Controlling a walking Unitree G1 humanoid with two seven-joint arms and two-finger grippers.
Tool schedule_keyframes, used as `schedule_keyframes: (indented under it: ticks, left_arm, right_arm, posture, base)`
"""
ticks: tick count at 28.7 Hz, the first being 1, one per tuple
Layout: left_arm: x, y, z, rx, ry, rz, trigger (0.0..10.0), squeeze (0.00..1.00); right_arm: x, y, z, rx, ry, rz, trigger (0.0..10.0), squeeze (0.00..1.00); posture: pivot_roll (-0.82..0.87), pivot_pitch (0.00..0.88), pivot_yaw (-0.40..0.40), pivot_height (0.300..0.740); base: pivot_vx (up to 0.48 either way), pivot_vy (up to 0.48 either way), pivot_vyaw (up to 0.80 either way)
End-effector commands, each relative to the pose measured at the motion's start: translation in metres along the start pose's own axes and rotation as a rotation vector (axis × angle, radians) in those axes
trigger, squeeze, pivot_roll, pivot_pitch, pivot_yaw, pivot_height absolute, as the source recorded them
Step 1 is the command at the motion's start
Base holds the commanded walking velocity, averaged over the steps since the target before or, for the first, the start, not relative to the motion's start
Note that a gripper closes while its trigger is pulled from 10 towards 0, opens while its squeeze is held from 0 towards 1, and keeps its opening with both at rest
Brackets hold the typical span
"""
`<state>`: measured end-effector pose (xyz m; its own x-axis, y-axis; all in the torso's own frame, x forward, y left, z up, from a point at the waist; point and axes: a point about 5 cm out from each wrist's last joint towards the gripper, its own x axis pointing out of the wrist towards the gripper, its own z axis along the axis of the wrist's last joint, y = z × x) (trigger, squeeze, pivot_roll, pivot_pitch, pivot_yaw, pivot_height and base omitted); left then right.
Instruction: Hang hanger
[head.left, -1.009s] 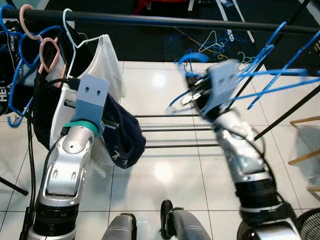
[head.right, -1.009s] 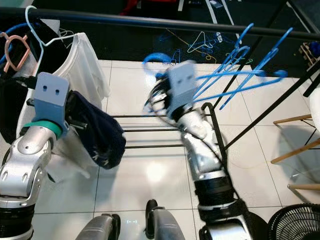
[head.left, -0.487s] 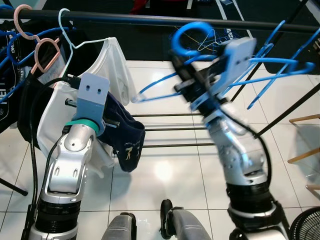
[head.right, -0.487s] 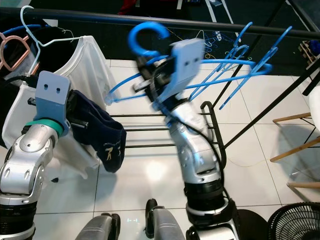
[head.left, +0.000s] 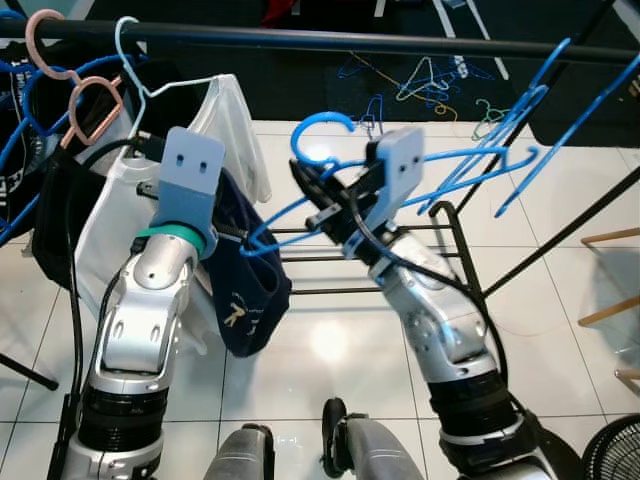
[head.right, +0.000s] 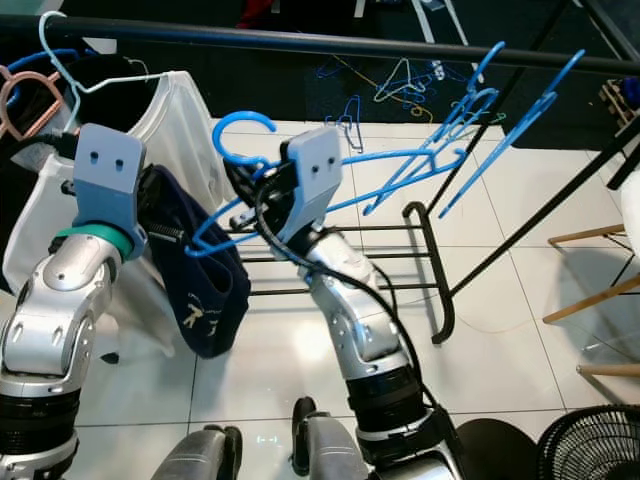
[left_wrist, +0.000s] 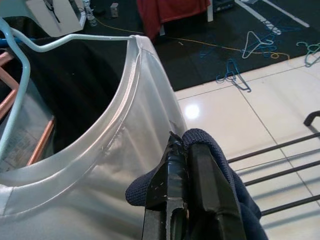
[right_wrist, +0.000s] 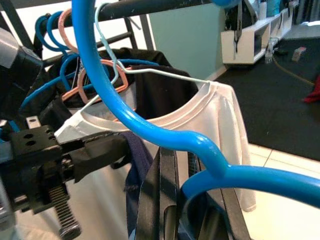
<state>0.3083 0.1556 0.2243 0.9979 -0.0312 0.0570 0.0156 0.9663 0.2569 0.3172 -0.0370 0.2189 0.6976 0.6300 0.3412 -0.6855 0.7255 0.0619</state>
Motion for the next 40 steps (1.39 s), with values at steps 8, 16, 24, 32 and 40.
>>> schedule_keyframes:
  ticks: [8,16,24,32,40]
  left_arm:
    - [-0.008,0.0,0.012,-0.024,-0.039,-0.021,10.0,0.0]
    - [-0.007,-0.001,0.014,-0.026,-0.047,-0.032,10.0,0.0]
    - [-0.007,-0.002,0.015,-0.028,-0.048,-0.043,10.0,0.0]
    - [-0.007,-0.003,0.019,-0.034,-0.055,-0.054,10.0,0.0]
    - [-0.009,-0.007,0.02,-0.038,-0.062,-0.077,10.0,0.0]
  right_arm:
    - [0.016,0.003,-0.005,-0.042,-0.022,0.004,10.0,0.0]
    - [0.018,-0.007,-0.002,-0.141,-0.017,-0.003,10.0,0.0]
    - [0.018,-0.019,-0.001,-0.211,-0.04,-0.037,10.0,0.0]
    - [0.019,-0.026,-0.004,-0.212,-0.038,-0.071,10.0,0.0]
    - [0.029,-0.017,-0.006,-0.046,-0.062,-0.054,10.0,0.0]
  posture:
    - [0.09,0.177,0.02,0.74]
    - [0.08,0.168,0.017,0.74]
    - [0.08,0.158,0.019,0.74]
    - [0.08,0.15,0.021,0.74]
    - [0.1,0.142,0.023,0.74]
  base:
    - [0.0,0.0,0.0]
    - [0.0,0.0,0.0]
    - [0.0,0.0,0.0]
    - [0.0,0.0,0.0]
    - [0.0,0.0,0.0]
